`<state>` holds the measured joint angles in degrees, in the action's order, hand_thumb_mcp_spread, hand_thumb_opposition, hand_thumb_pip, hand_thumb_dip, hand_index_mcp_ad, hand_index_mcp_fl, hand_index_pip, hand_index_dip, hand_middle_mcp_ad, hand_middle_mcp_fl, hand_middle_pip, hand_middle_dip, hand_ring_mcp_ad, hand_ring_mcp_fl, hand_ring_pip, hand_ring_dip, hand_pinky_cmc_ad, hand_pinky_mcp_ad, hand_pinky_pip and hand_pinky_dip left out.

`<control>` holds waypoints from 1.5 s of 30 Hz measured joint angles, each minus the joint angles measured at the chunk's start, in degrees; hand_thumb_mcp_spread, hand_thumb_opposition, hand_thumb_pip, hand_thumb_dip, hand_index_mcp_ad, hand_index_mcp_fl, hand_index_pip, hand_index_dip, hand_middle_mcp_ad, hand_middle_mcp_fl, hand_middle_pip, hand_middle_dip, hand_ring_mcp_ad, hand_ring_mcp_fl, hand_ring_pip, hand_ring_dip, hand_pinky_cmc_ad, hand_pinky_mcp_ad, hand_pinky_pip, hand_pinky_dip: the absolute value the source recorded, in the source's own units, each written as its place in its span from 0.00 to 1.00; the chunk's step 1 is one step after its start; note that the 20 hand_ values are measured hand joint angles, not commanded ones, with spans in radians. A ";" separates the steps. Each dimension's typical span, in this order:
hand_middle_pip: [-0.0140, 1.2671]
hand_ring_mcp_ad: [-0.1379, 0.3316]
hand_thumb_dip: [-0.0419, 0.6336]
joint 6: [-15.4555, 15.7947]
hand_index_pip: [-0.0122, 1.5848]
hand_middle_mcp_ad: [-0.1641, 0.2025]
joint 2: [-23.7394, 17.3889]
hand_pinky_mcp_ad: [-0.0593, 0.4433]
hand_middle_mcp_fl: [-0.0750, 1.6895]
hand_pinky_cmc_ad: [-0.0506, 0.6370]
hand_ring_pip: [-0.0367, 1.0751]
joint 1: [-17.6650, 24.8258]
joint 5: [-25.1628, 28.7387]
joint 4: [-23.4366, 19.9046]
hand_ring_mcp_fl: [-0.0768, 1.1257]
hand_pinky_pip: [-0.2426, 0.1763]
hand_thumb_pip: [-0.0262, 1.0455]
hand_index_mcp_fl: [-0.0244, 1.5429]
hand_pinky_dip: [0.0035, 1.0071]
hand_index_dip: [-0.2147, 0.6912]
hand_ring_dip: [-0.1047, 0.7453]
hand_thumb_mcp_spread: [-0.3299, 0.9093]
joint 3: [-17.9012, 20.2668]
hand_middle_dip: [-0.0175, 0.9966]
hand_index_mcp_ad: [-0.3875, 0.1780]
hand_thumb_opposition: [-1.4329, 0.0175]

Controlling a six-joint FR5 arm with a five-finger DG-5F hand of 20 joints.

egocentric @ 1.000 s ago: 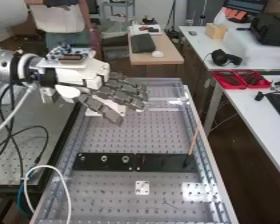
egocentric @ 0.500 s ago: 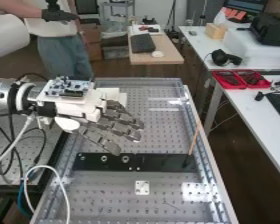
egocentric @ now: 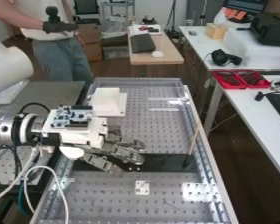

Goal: Grab the larger nut and place it in the white container

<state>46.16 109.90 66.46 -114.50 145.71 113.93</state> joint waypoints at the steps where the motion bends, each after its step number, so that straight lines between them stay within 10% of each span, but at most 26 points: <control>1: 0.11 0.68 0.34 0.12 0.89 0.61 0.13 0.80 0.06 0.62 0.12 -0.12 -0.22 -0.47 0.06 0.36 0.73 0.02 0.68 0.26 0.31 0.47 0.18 0.25 0.47 0.39; 45: 0.11 0.64 0.37 5.38 0.96 0.59 8.13 0.77 0.05 0.62 0.17 -5.53 -12.48 -14.04 0.07 0.36 0.76 0.02 0.64 0.41 0.30 0.51 1.45 0.25 0.37 0.39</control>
<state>51.54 118.03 60.93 -126.98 131.66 115.38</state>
